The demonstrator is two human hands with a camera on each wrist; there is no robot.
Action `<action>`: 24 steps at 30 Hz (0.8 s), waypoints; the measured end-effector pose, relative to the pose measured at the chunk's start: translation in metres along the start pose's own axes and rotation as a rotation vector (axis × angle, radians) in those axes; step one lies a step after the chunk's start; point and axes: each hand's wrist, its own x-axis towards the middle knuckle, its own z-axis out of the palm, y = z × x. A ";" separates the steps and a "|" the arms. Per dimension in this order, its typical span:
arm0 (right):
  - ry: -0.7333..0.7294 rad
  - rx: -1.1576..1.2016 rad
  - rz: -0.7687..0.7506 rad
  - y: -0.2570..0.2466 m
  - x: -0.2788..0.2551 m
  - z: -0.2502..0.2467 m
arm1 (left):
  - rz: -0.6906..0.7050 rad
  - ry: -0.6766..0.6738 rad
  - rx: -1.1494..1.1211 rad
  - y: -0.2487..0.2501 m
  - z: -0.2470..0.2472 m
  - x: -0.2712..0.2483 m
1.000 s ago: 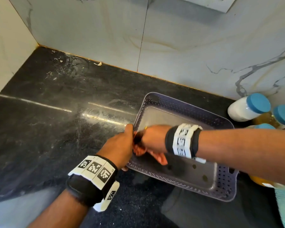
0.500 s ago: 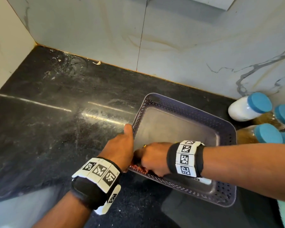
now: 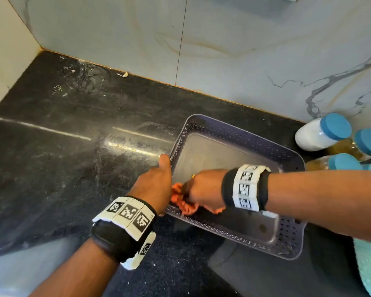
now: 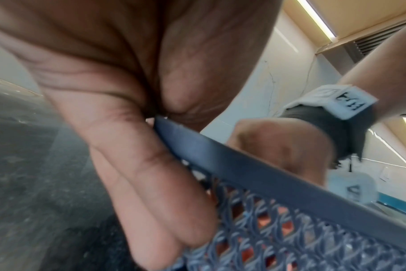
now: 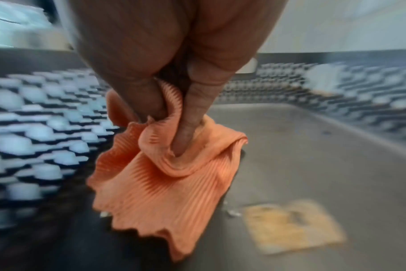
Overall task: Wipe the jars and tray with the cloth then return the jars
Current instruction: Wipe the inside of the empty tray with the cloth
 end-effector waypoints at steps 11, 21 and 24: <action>0.122 -0.305 0.446 0.095 -0.034 -0.045 | 0.035 -0.038 0.063 -0.002 -0.003 -0.005; 0.192 -0.254 -0.076 0.014 0.007 -0.010 | 0.022 0.053 0.043 0.008 0.001 -0.004; 0.200 -0.340 -0.128 0.007 0.014 -0.032 | 0.011 0.055 0.095 0.011 -0.001 -0.006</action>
